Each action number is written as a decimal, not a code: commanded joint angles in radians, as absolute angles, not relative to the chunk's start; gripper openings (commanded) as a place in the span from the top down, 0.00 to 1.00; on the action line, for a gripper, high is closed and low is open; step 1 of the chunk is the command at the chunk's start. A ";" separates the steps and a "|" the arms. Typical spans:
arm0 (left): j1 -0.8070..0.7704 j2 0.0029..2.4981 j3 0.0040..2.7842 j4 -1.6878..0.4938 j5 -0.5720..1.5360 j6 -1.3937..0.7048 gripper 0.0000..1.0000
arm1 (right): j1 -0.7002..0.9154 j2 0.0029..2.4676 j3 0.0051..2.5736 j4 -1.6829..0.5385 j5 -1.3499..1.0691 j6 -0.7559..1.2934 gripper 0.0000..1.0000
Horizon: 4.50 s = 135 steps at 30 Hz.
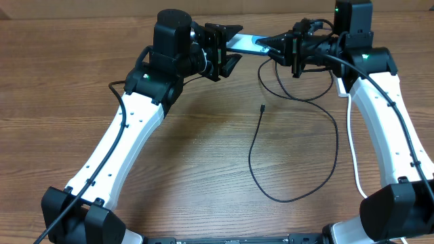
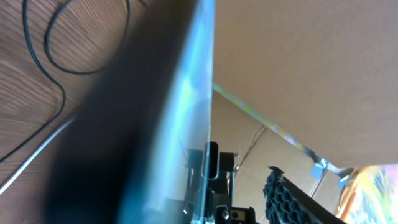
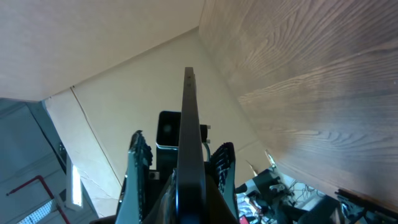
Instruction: Plug charger to phone and switch on socket
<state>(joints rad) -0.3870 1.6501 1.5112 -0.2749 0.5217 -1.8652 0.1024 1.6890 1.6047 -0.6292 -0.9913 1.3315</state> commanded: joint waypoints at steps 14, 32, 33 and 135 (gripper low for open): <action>-0.386 1.647 1.507 -0.261 0.567 -1.888 0.56 | 0.123 1.678 1.648 -0.619 -1.042 1.336 0.96; -0.386 1.647 1.507 -0.276 0.566 -1.889 0.64 | 0.123 1.678 1.648 -0.619 -1.083 1.336 0.96; -0.386 1.647 1.507 -0.276 0.566 -1.889 0.66 | 0.123 1.678 1.648 -0.619 -1.086 1.336 0.96; -0.043 1.893 1.507 -0.860 1.372 -0.116 0.96 | 0.152 1.802 1.340 -1.035 -0.176 0.563 0.00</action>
<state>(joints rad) -0.0414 1.8702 1.5028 -0.8642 1.3109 -0.0845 0.1474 1.8057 1.3460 -1.0397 -0.1791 0.5720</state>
